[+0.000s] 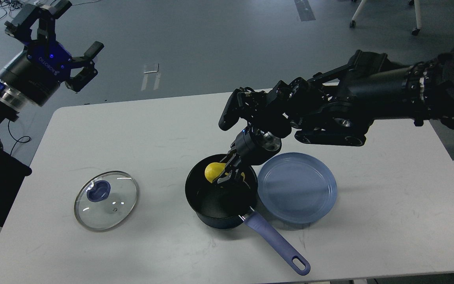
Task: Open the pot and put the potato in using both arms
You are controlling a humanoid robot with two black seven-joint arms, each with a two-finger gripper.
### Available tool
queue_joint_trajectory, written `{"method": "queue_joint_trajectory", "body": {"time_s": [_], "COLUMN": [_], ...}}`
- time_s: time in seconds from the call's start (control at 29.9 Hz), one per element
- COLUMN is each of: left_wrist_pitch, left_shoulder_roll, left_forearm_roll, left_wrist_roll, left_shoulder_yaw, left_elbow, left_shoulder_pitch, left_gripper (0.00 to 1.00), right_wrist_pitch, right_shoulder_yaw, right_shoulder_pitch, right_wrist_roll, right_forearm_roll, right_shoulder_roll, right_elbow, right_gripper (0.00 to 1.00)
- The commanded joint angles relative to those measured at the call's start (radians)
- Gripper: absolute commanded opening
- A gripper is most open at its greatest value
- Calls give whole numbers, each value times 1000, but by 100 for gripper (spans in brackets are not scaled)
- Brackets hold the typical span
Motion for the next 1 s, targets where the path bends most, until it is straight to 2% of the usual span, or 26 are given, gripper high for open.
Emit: {"method": "queue_joint_trajectory", "body": {"time_s": [0.0, 0.07, 0.13, 0.2, 0.23, 0.43, 0.5, 0.84, 0.97], "left_wrist_pitch": [0, 0, 0, 0, 0, 0, 0, 0, 0], "left_shoulder_roll": [1, 1, 1, 1, 1, 1, 1, 3, -4], "left_forearm_roll": [0, 0, 0, 0, 0, 0, 0, 2, 0], "left_wrist_roll": [0, 0, 0, 0, 0, 0, 0, 0, 0], "left_shoulder_yaw": [0, 0, 0, 0, 0, 0, 0, 0, 0], "left_elbow": [0, -1, 0, 0, 0, 0, 0, 2, 2], "left_shoulder_pitch": [2, 2, 2, 2, 2, 2, 2, 9, 18], "left_gripper": [98, 98, 98, 98, 98, 98, 98, 98, 98], "right_wrist_pitch": [-7, -8, -26, -33, -33, -31, -31, -31, -20], "right_shoulder_yaw": [-1, -1, -1, -1, -1, -4, -4, 39, 116], "right_shoulder_pitch": [-4, -4, -4, -4, -4, -4, -4, 42, 28], "right_wrist_roll": [0, 0, 0, 0, 0, 0, 0, 0, 0], "right_forearm_roll": [1, 1, 4, 21, 42, 55, 56, 159, 346], "right_shoulder_roll": [0, 0, 0, 0, 0, 0, 0, -9, -194], "right_elbow": [1, -1, -2, -2, -2, -2, -2, -5, -5], "right_gripper": [35, 38, 57, 62, 70, 88, 92, 94, 94]}}
